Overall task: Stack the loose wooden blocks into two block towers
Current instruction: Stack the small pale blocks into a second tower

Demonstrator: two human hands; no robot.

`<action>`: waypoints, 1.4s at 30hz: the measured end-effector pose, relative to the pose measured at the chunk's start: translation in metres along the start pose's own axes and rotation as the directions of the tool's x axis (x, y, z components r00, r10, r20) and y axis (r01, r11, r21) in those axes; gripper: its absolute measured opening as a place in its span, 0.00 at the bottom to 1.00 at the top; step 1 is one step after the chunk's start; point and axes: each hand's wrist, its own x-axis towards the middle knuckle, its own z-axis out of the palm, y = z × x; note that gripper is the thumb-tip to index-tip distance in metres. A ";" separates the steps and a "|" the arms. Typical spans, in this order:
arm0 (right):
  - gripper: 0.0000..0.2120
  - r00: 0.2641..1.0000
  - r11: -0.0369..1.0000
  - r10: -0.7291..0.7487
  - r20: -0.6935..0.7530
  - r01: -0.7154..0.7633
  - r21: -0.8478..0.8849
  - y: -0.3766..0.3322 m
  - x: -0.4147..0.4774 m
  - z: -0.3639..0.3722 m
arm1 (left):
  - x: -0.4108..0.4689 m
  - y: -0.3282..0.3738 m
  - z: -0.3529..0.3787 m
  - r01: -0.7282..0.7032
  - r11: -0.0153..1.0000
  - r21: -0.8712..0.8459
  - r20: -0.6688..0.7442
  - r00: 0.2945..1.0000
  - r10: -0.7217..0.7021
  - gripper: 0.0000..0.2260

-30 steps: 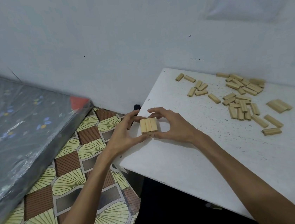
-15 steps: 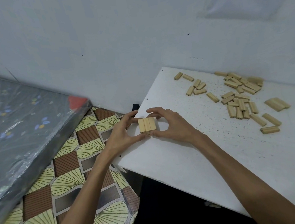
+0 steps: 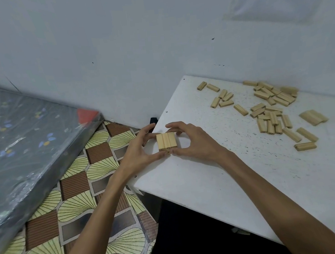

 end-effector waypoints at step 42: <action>0.19 0.846 0.851 0.276 -0.457 -0.436 -0.292 0.029 -0.134 -0.107 | 0.080 0.131 0.107 -0.465 0.864 0.195 0.358 0.854 0.378 0.15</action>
